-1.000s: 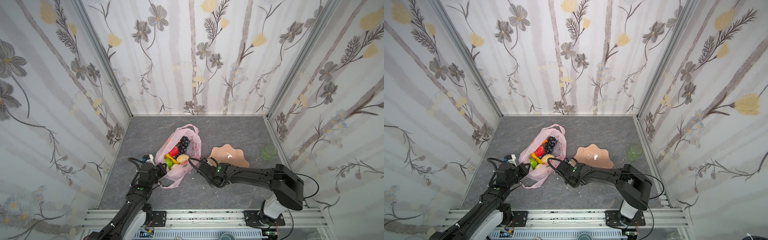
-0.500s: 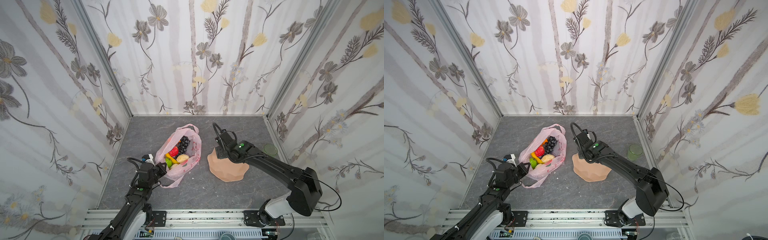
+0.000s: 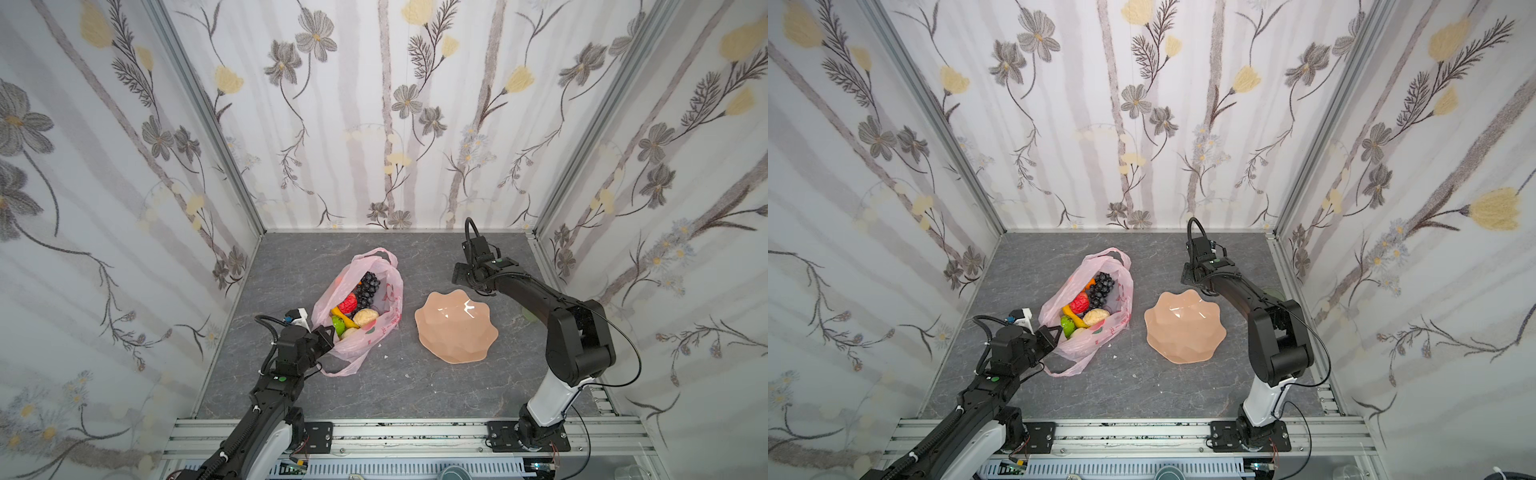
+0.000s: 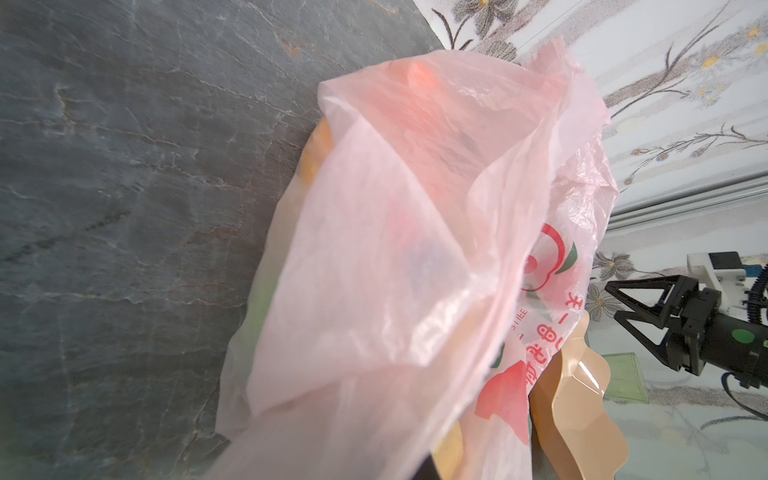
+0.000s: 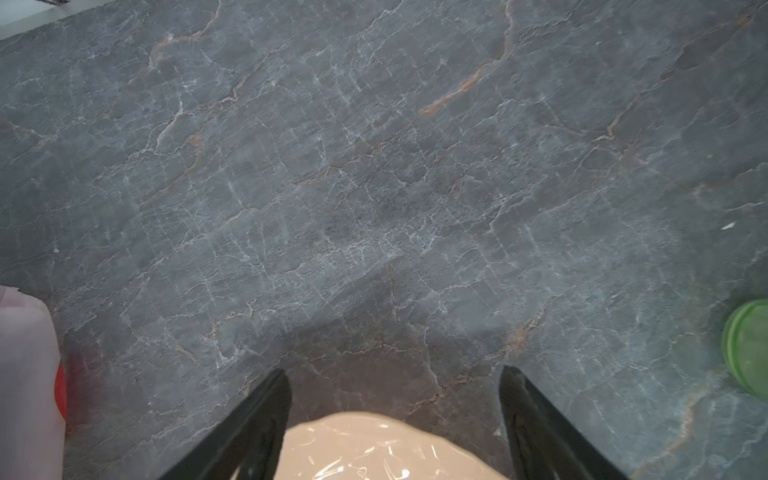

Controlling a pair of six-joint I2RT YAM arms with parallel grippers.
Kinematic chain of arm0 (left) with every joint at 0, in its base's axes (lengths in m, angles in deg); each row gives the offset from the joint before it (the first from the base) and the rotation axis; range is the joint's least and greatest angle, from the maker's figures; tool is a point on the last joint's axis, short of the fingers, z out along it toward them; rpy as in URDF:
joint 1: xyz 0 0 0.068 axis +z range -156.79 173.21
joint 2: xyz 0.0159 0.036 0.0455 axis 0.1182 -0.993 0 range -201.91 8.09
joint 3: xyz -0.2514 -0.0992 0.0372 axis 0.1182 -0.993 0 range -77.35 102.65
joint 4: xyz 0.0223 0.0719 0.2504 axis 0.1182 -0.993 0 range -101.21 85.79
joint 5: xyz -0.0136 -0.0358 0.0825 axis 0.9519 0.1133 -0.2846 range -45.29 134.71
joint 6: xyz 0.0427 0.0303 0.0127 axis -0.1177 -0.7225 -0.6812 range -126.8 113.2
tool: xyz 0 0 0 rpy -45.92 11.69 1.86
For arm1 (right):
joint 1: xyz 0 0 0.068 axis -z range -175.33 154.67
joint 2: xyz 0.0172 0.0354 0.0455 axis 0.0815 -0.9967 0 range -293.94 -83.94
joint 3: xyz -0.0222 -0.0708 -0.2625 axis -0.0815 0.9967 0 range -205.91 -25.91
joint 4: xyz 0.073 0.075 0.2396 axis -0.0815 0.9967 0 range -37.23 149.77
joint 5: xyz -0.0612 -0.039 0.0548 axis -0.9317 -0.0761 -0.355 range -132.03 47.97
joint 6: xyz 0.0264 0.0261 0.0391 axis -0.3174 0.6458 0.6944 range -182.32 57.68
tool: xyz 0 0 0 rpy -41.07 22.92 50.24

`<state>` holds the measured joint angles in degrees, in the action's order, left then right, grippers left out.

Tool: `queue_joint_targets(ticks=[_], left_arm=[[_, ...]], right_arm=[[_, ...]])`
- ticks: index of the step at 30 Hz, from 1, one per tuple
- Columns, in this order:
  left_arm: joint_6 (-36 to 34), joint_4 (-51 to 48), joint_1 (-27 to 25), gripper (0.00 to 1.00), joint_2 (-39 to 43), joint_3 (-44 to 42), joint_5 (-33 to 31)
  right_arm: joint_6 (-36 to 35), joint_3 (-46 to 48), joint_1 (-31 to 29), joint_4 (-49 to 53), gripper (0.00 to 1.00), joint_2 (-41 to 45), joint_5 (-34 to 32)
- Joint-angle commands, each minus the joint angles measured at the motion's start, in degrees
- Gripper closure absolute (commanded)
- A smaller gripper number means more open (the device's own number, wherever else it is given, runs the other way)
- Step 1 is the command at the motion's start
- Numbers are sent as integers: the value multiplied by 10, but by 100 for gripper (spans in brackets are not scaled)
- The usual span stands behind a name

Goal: Take the fake fruits out of the plastic bag

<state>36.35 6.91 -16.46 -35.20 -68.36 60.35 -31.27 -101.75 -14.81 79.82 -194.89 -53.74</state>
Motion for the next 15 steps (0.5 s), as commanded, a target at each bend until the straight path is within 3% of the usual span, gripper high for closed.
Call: queue_joint_targets(ticks=[1, 8, 15], left_arm=[[4, 4, 0, 100, 0, -1, 4], [5, 3, 0, 100, -1, -2, 4], [4, 3, 0, 100, -6, 1, 1]], right_arm=[[13, -10, 0, -35, 20, -27, 35], [8, 12, -13, -39, 21, -51, 28], [33, 87, -44, -73, 20, -6, 43]])
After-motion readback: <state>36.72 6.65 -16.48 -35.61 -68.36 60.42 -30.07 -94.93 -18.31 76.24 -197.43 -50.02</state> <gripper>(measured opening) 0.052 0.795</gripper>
